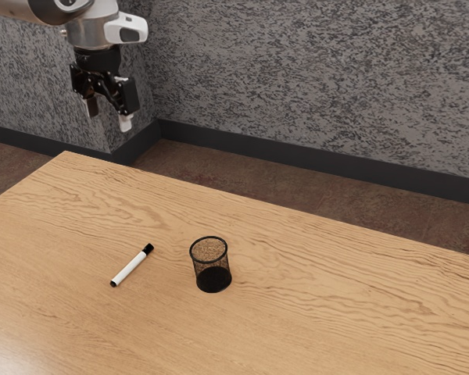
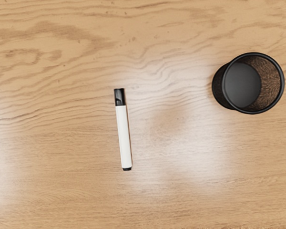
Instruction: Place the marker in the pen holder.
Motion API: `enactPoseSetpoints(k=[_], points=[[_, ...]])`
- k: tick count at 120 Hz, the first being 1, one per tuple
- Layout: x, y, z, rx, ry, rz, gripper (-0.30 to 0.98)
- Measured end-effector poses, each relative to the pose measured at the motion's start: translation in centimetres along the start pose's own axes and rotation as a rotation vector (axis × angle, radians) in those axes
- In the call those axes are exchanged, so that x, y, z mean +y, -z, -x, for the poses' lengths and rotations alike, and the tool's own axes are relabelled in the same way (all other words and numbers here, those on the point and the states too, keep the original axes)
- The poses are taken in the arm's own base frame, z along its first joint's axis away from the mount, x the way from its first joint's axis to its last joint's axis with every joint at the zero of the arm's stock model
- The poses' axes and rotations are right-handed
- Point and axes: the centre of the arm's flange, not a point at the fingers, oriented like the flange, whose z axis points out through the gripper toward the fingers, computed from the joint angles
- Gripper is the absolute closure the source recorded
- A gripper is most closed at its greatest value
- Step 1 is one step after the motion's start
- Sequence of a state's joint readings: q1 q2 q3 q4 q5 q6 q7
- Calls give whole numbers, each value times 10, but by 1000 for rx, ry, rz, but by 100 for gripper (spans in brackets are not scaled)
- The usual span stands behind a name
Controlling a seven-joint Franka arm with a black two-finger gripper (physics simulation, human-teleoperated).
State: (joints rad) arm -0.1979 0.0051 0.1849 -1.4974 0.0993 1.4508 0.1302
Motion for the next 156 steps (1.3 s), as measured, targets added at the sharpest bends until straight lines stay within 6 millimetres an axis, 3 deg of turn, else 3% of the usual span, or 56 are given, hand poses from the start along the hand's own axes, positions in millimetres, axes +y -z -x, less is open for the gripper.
enactPoseSetpoints(k=[28, 32, 36, 45, 49, 55, 62, 84, 100, 111, 120, 156], points=[[4, 3, 2, 2, -24, 8, 0], [5, -9, 1, -21, -29, 8, 0], [9, -46, 1, -79, -42, 10, 0], [25, -188, 21, -254, -83, 35, 0], [26, -237, 25, -296, -87, 38, 0], [24, -280, 28, -300, -86, 38, 0], [19, -308, 33, -272, -81, 41, 0], [-4, -336, 37, -111, -5, 78, 0], [-17, -333, 23, 32, 52, 87, 0], [-20, -338, -3, 81, 56, 64, 0], [-20, -345, -13, 100, 57, 57, 0], [-18, -368, -1, 101, 90, 83, 0]])
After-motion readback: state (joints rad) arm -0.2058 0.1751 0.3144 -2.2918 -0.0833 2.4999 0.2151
